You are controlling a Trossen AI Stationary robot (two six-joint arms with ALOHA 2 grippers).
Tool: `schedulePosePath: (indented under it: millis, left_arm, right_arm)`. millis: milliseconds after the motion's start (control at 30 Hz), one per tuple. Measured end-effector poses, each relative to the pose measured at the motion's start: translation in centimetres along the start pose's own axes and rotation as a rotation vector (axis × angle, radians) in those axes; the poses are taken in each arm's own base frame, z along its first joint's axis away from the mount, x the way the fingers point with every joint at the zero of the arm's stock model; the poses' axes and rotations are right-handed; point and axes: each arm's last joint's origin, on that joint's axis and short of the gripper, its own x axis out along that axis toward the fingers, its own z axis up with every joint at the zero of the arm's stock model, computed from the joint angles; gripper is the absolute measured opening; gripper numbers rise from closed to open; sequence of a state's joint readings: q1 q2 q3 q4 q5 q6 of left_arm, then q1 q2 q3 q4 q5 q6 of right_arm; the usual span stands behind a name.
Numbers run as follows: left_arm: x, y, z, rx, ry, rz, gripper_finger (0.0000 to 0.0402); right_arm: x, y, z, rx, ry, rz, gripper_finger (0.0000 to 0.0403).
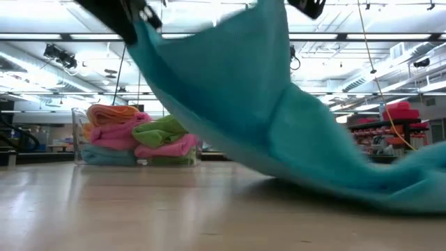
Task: Fold microfiber towels
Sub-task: Fold the blue microfiber towel
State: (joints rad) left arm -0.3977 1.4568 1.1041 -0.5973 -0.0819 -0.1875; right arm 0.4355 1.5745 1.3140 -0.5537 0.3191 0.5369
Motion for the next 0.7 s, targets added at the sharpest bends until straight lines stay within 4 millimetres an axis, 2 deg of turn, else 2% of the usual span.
schedulePosePath:
  millis: [133,233,400,567,700]
  left_arm:
    - [-3.0,-0.3,1.1,0.004,-0.032,-0.014,0.001]
    - [-5.0,-0.5,1.5,0.008,-0.066,-0.033,0.0027]
    - [-7.8,-0.4,1.4,-0.013,-0.059,-0.04,0.0035]
    - [-11.7,-0.8,2.8,0.032,-0.21,-0.154,0.0012]
    - [-13.2,-1.2,3.6,0.029,-0.269,-0.186,0.0008]
  right_arm:
    - [-2.4,0.4,0.4,0.001,-0.049,0.055,0.0006]
    - [-3.4,0.9,0.5,-0.022,-0.08,0.1,0.0006]
    - [-4.5,1.6,0.2,0.03,-0.074,0.162,0.0006]
    - [-5.4,3.5,0.3,0.138,-0.095,0.342,0.0006]
    - [-5.9,3.8,0.6,0.172,-0.131,0.391,0.0006]
